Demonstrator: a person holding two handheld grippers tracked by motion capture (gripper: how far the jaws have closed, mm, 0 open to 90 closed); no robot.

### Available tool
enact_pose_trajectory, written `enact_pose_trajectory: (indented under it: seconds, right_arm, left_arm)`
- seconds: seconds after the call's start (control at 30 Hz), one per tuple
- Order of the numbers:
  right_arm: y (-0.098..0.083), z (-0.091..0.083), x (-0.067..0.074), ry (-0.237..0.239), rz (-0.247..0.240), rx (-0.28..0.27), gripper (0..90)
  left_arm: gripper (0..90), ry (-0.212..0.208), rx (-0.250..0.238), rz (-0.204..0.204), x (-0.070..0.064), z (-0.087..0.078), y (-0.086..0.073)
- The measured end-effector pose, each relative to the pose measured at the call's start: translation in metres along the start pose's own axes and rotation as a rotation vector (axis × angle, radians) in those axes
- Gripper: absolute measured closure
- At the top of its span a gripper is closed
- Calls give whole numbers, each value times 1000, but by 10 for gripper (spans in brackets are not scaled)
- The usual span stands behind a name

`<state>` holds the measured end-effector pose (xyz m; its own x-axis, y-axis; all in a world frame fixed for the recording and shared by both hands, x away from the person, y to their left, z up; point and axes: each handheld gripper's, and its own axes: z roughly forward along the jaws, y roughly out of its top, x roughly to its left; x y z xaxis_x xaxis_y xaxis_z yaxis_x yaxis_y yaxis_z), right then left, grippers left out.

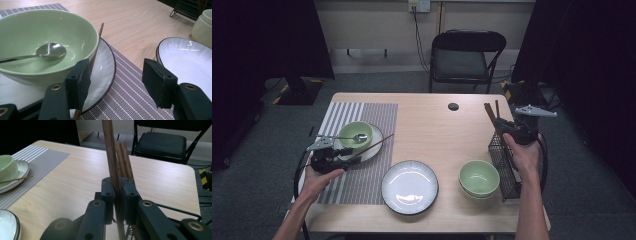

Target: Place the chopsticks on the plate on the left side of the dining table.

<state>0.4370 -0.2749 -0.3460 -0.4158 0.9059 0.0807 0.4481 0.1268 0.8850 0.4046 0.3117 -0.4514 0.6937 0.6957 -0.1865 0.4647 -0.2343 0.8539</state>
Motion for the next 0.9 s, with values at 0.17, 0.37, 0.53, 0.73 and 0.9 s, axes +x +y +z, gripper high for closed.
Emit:
enact_pose_trajectory:
  seconds: [0.17, 0.37, 0.53, 0.73, 0.9]
  right_arm:
    - [2, -2, -2, -5, 8, -23, 834]
    - [7, -5, -2, 1, 3, -50, 840]
    - [12, -8, -2, 3, 3, -75, 843]
    - [20, -10, -1, 3, 2, -106, 845]
    - [27, -11, 2, 7, -3, -119, 844]
  left_arm:
    - [393, -3, -2, -1, 0, 1, 0]
    - [393, -1, 5, 7, -1, 2, 0]
    - [392, 1, 4, 4, 0, 2, 0]
    - [391, 2, 0, 2, 0, 2, 0]
    - [391, 4, -3, -2, 0, 1, 0]
